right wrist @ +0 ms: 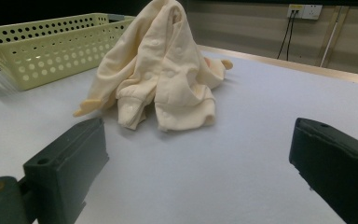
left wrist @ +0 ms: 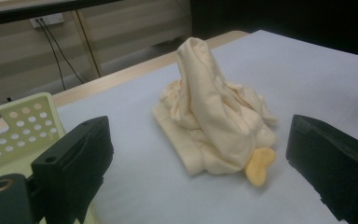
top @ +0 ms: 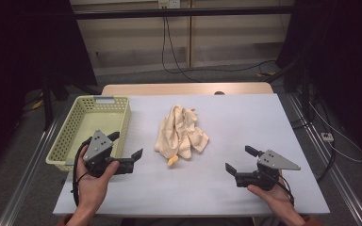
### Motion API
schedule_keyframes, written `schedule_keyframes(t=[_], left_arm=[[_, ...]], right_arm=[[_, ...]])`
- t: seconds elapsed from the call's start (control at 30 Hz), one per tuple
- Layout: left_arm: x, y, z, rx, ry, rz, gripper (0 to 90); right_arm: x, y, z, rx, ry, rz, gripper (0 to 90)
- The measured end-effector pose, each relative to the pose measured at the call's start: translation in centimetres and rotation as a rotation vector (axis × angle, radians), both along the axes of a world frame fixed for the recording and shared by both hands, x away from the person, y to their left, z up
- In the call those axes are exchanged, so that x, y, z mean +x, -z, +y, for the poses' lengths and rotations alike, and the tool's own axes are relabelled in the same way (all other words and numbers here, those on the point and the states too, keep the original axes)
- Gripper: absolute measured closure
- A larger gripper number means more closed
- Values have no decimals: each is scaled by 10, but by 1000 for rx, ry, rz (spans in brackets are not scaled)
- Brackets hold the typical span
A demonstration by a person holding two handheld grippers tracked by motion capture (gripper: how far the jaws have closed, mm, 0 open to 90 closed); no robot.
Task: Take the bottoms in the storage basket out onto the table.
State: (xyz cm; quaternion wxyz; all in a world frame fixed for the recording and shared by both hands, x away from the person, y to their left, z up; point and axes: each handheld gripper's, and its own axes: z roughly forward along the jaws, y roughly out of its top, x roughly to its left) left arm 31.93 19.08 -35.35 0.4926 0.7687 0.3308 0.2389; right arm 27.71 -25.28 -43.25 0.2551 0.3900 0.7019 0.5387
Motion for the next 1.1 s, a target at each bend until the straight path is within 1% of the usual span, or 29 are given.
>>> schedule_keyframes(t=[0.1,0.2,0.27,0.3,0.37,0.4,0.43,0.47,0.53,0.57,0.6,0.63,0.67,0.73,0.77,0.83,0.9,0.93,1.0,1.03,1.1], left_arm=[[-2,7,2,9,-7,12,71],[-3,13,5,19,-15,15,71],[-4,17,8,23,-24,27,71],[-6,19,9,16,-24,31,71],[-8,22,10,24,-19,43,71],[-9,23,11,18,-22,48,70],[-11,25,11,15,-21,47,68],[-12,26,12,27,-18,45,66],[-14,29,13,34,-26,42,66],[-15,31,14,25,-28,22,66],[-17,33,15,27,-34,5,66],[-18,36,15,24,-44,7,67],[-19,39,17,9,-47,8,67],[-20,44,19,7,-54,15,67],[-20,46,20,13,-54,18,67],[-21,51,21,2,-65,21,67],[-20,55,22,-10,-62,35,67],[-21,55,22,1,-74,21,67],[-21,55,20,33,-77,-8,67],[-21,55,19,44,-71,-10,67],[-20,56,16,36,-56,0,70]], right_arm=[[0,0,0,0,0,0,40],[0,0,0,0,0,-1,40],[0,0,0,-1,1,0,40],[0,0,0,-2,1,-1,40],[0,0,0,-2,2,-1,40],[0,0,0,-1,1,-1,40],[0,0,0,-1,2,0,41],[0,0,0,-2,2,1,40],[0,0,1,-3,2,1,41],[0,0,1,-1,2,0,40],[0,0,1,-1,2,0,40],[0,0,1,-1,2,0,40],[0,0,0,-2,2,0,40],[0,0,0,-2,1,0,40],[0,0,0,-1,0,0,40],[0,0,0,-1,0,-1,40],[0,0,0,0,-2,-2,41],[-1,0,0,1,-2,-2,40],[-1,0,0,0,-4,-3,41],[-1,0,0,-1,-5,-3,41],[0,0,0,-1,-5,-1,40]])
